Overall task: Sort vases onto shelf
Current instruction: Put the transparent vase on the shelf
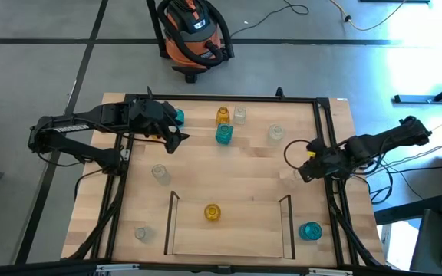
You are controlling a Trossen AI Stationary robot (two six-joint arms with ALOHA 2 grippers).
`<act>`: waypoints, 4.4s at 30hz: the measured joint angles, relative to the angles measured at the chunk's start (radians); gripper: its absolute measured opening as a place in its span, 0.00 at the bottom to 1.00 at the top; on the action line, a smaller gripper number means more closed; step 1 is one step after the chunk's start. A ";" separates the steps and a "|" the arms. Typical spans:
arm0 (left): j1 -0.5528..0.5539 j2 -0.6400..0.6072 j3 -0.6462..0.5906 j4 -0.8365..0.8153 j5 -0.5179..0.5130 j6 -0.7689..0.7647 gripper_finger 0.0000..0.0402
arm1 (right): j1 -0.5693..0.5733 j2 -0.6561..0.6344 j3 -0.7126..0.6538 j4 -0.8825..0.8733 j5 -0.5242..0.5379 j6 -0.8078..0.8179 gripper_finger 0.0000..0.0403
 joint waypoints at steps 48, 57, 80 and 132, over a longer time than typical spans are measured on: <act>0.000 0.000 0.000 0.000 0.000 0.000 0.72 | -0.157 0.318 0.364 -0.085 -0.196 -0.508 0.28; 0.000 0.000 0.000 0.000 0.000 0.000 0.72 | -0.157 0.308 0.224 0.032 -0.274 -0.532 0.45; 0.000 0.000 0.000 0.000 0.000 0.000 0.72 | -0.158 0.322 0.267 0.145 -0.161 -0.761 0.02; 0.000 0.000 -0.001 0.002 0.000 0.000 0.72 | 0.085 0.936 0.792 -0.053 -0.338 -0.558 0.15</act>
